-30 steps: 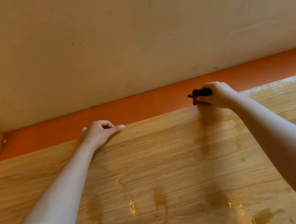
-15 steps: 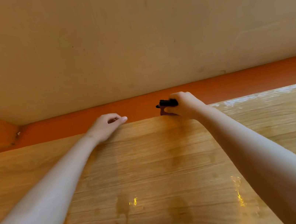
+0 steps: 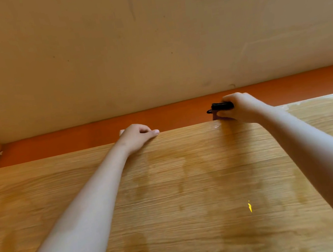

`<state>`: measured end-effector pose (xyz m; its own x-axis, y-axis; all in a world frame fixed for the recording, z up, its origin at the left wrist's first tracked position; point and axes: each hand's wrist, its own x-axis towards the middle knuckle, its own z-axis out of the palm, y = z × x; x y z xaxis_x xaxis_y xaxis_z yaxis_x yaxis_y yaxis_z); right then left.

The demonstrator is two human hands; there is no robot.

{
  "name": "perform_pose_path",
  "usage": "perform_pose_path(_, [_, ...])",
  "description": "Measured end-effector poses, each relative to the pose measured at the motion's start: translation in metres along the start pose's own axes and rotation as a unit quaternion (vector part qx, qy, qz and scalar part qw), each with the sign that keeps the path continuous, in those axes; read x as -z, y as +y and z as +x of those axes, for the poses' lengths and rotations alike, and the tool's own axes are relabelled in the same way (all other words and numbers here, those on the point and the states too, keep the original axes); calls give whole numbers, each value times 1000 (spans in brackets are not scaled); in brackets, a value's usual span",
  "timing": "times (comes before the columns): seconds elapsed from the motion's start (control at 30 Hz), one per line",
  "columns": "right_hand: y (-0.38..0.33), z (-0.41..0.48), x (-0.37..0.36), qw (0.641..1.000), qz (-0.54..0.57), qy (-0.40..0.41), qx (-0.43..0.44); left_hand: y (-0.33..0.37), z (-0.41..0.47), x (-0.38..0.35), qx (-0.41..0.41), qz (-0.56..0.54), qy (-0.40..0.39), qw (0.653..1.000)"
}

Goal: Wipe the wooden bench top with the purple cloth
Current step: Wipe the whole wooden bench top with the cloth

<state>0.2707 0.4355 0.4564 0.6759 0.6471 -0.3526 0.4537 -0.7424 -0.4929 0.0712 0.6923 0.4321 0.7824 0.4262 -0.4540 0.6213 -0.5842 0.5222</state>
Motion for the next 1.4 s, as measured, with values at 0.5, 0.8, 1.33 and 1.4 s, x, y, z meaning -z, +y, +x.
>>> perform_pose_path(0.5, [-60, 2, -40, 996, 65, 8, 57, 6, -9, -2, 18, -26, -2, 1000])
perform_pose_path(0.8, [10, -21, 2, 995, 18, 81, -52, 6, -9, -3, 11, -22, -6, 1000])
perform_pose_path(1.33, [-49, 1, -39, 996, 65, 32, 53, 21, -6, -7, -3, -4, 22, 1000])
perform_pose_path(1.4, [-23, -3, -25, 996, 69, 39, 45, 44, -6, -20, -21, -7, 36, 999])
